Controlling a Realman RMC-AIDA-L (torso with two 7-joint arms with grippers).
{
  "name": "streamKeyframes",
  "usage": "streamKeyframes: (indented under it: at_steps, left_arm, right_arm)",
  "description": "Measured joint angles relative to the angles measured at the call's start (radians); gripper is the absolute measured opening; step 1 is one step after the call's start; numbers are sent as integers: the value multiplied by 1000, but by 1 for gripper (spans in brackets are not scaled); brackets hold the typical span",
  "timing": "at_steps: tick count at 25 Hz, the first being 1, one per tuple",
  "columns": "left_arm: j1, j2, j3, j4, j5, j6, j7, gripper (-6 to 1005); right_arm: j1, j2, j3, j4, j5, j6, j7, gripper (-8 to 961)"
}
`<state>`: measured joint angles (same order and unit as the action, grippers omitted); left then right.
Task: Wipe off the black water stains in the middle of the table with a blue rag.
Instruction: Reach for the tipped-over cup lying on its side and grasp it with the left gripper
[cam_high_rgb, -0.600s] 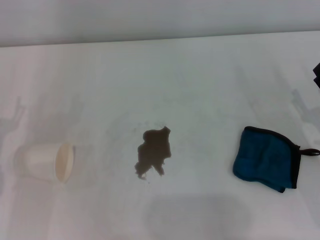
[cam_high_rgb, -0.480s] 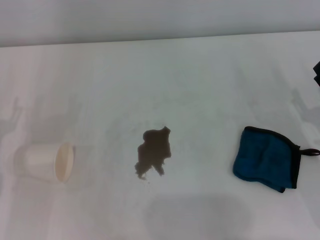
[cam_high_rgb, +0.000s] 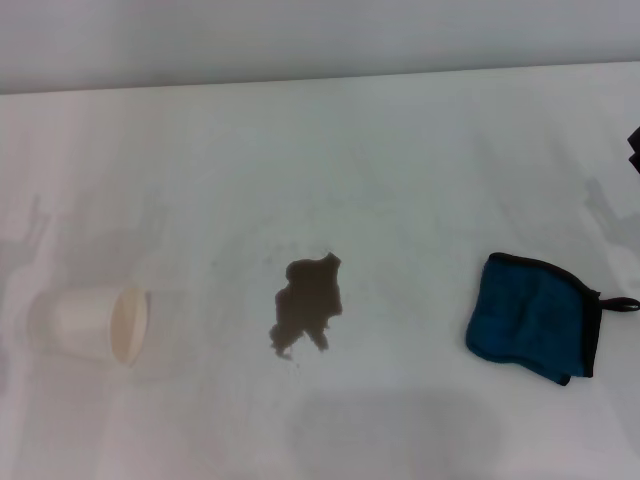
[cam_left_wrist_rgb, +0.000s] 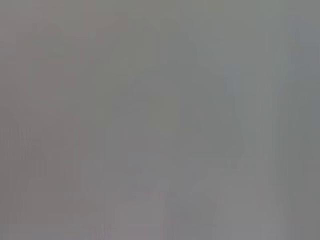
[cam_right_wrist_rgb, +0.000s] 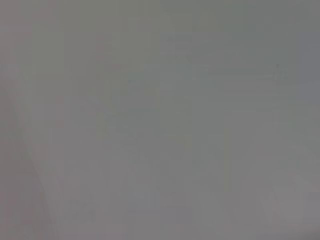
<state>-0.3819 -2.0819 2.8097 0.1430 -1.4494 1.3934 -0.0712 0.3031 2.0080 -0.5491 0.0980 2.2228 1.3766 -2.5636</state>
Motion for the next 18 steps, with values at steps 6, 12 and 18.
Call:
streamKeyframes:
  at_steps: [6,12,18]
  left_arm:
    - [-13,9,5,-4,26,-48,-41,887]
    - [-52,22,5,-173,185,-77,-355,887]
    - [-122,16,21,-407,359,-64,-666,888]
  right_arm:
    - [-7,-1,1,1,4,-15,-1,839]
    - [-10,-2,2,-6,2,-29,4,839]
    - [-13,-2,1,-6,1,-38,4,838]
